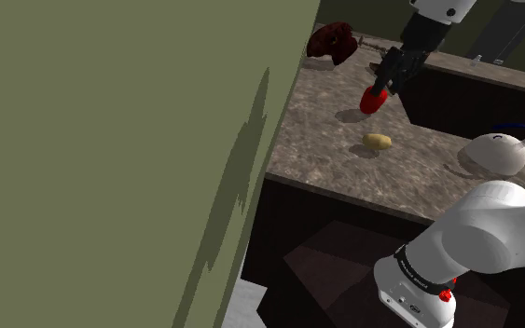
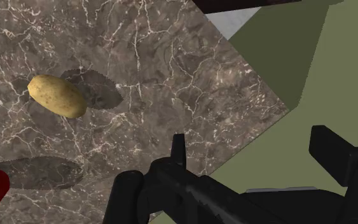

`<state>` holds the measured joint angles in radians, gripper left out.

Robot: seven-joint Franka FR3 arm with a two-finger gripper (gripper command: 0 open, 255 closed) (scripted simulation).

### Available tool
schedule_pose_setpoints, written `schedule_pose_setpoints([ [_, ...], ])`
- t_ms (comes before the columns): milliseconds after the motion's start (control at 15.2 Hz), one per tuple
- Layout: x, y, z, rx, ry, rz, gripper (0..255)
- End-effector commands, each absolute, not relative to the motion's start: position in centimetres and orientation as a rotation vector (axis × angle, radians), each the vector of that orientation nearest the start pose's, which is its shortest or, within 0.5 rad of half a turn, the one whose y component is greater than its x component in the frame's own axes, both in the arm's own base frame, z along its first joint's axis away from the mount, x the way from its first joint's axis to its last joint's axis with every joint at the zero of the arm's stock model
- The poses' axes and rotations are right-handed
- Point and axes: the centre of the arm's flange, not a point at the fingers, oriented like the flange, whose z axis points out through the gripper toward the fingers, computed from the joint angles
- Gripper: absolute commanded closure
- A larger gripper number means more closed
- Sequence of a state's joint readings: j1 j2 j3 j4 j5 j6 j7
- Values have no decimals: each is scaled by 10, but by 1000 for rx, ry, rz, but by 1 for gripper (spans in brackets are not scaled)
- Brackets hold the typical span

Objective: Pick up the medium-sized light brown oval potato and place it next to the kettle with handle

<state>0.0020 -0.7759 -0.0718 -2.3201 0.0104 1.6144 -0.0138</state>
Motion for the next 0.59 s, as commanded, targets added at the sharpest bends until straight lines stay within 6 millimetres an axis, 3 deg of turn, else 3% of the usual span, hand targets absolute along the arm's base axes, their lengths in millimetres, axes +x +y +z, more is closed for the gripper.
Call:
schedule_pose_setpoints([
  [0, 314, -28, 608, -3081, 57, -109, 0],
  [528, 325, -106, 538, -3087, -179, -28, 0],
])
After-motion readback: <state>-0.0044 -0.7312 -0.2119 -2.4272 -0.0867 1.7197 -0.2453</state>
